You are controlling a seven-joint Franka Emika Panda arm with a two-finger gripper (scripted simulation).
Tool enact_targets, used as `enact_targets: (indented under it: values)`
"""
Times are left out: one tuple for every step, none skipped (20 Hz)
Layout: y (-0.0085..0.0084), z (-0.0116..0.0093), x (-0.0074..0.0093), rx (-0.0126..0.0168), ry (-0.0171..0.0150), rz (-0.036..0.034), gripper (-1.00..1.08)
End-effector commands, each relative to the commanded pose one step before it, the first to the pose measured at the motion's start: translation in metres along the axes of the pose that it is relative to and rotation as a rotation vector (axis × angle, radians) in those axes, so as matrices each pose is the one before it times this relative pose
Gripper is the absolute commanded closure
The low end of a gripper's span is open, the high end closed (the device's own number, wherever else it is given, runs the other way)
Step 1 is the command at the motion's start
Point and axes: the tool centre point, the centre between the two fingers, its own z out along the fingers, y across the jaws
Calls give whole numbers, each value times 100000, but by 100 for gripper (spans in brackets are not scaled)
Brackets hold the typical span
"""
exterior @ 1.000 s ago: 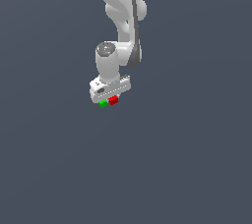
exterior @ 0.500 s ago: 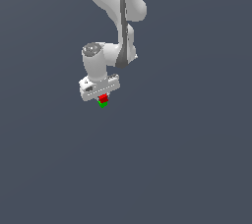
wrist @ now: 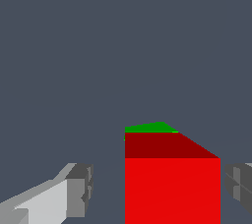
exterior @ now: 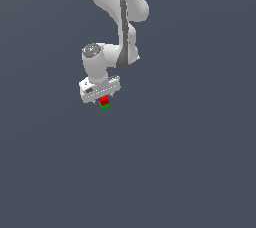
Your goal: Stack the red cube on top of the green cube.
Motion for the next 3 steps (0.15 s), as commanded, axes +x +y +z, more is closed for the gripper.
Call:
enact_targets:
  values:
    - [1,-1,2,-6,7,-25,-92]
    - [0,0,0,0,0,0,-92]
    - [0,0,0,0,0,0,-92]
